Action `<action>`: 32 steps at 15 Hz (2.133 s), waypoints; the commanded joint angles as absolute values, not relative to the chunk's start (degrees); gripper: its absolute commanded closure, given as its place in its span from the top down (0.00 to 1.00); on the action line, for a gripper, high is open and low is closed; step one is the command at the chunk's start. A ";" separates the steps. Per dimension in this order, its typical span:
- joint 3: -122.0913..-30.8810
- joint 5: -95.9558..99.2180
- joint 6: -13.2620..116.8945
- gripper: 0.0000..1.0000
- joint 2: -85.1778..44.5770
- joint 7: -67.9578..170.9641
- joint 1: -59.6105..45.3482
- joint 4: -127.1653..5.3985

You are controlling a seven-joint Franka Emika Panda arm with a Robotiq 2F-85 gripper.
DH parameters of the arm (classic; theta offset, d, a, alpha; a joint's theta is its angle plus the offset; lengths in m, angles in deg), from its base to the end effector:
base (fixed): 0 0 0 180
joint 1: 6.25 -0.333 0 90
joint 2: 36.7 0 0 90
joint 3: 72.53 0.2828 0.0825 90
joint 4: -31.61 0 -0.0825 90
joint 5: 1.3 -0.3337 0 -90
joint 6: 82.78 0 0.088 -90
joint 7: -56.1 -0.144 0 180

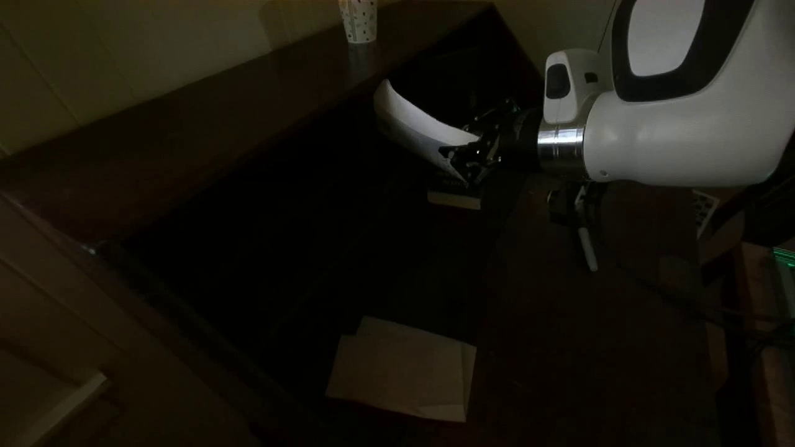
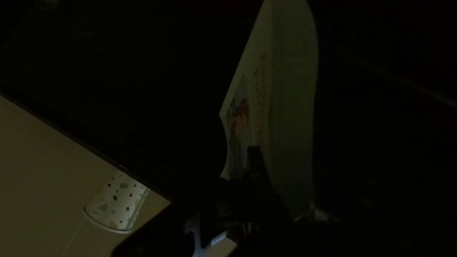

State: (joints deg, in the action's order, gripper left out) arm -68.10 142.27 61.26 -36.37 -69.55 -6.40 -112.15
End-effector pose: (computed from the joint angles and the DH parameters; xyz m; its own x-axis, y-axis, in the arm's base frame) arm 0.4532 0.0284 0.2635 0.4661 0.4118 0.7830 -0.0625 -0.8675 0.4935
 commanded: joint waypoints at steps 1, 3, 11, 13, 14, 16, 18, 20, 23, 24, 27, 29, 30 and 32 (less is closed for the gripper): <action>-69.85 142.59 63.54 0.06 -38.04 -73.22 -6.36 -112.25; -70.44 142.64 65.16 0.06 -38.58 -75.40 -6.32 -112.18; -71.72 142.55 73.43 0.06 -42.85 -82.93 -6.96 -110.24; -73.01 142.84 77.25 0.06 -43.41 -82.99 -6.88 -109.30; -74.02 142.83 79.39 0.06 -43.48 -83.00 -7.17 -108.68; -76.47 142.79 82.52 0.06 -43.93 -82.22 -7.64 -107.60; -79.38 142.76 85.33 0.06 -44.18 -81.13 -8.38 -106.24; -82.74 142.66 87.23 0.06 -44.47 -80.13 -10.17 -104.93; -88.85 142.63 92.13 0.06 -44.35 -80.10 -14.74 -102.60; -91.10 142.64 93.80 0.06 -44.49 -80.07 -16.70 -102.08; -98.54 142.60 98.04 0.06 -45.27 -78.91 -23.04 -101.44; -103.85 142.62 100.25 0.06 -45.77 -76.98 -27.22 -101.79; -106.46 142.59 100.36 0.06 -45.99 -75.50 -28.97 -102.18; -111.94 142.54 101.22 0.06 -46.32 -72.40 -32.52 -102.65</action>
